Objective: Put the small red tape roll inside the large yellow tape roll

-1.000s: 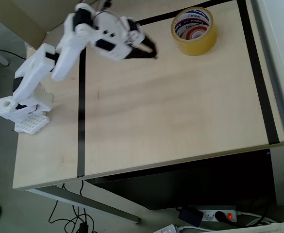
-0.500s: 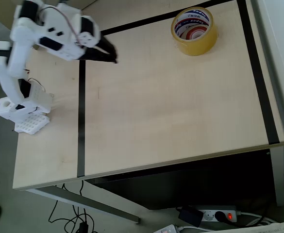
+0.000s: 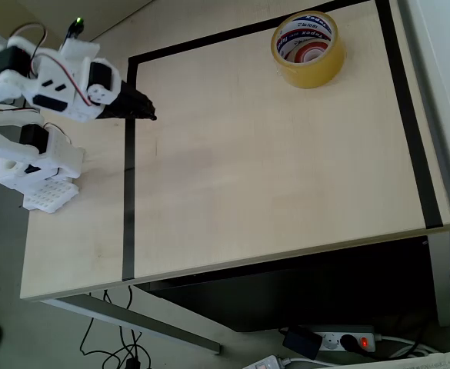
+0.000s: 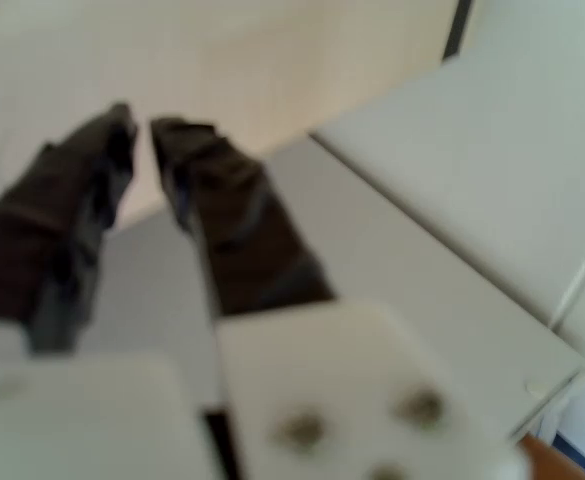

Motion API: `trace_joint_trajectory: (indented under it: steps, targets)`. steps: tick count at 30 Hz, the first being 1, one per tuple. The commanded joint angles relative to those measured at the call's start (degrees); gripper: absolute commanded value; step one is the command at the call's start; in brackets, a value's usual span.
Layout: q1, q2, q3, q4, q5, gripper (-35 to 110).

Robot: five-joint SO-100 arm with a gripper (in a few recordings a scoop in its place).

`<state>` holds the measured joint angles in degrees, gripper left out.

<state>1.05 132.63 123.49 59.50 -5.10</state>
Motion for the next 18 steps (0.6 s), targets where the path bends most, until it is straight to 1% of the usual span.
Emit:
trace_joint_trajectory:
  steps: [1, 6, 11, 15, 18]
  targets:
    - [-2.7, 17.8, 15.0, -6.4, 0.9, 0]
    - [-6.0, 31.5, 28.8, -6.5, 0.8, 0]
    - [-6.3, 45.2, 39.7, -5.0, 0.8, 0]
    - [-4.5, 58.2, 45.9, 1.8, 0.9, 0]
    - [-0.7, 58.4, 47.9, 2.8, 2.4, 0]
